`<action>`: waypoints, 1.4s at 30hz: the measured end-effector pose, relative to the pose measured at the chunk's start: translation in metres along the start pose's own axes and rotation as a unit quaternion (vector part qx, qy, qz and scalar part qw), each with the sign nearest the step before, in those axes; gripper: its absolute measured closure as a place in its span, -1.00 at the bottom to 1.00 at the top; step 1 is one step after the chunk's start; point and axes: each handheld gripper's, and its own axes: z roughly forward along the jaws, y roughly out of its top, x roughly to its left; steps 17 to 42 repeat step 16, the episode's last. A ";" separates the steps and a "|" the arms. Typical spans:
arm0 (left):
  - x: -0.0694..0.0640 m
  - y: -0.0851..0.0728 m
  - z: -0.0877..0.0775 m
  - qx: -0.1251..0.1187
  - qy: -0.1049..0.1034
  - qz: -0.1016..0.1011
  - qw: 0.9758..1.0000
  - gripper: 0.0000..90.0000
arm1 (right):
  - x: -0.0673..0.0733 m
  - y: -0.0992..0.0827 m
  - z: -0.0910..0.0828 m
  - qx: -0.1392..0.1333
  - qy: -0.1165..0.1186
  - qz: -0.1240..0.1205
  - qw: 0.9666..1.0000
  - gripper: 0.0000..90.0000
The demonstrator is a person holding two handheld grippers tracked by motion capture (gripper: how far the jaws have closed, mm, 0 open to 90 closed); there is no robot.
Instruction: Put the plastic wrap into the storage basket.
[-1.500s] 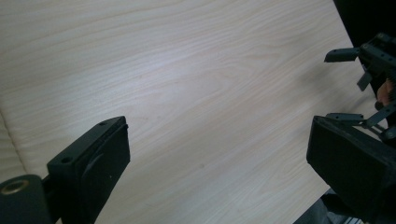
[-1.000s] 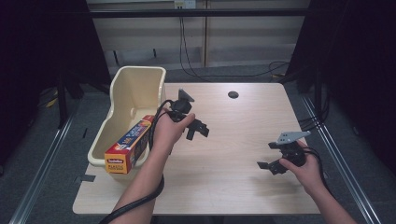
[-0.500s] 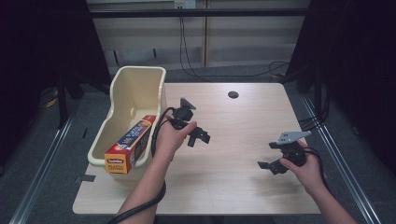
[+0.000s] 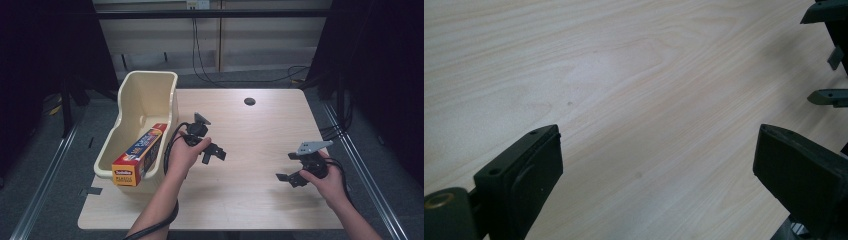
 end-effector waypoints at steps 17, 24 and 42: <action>0.003 -0.015 0.015 -0.003 0.006 0.023 1.000 -0.86 | 0.000 -0.002 0.002 0.003 0.000 0.001 1.000 -0.92; 0.003 -0.015 0.015 -0.003 0.006 0.023 1.000 -0.86 | 0.000 -0.002 0.002 0.003 0.000 0.001 1.000 -0.92; 0.003 -0.015 0.015 -0.003 0.006 0.023 1.000 -0.86 | 0.000 -0.002 0.002 0.003 0.000 0.001 1.000 -0.92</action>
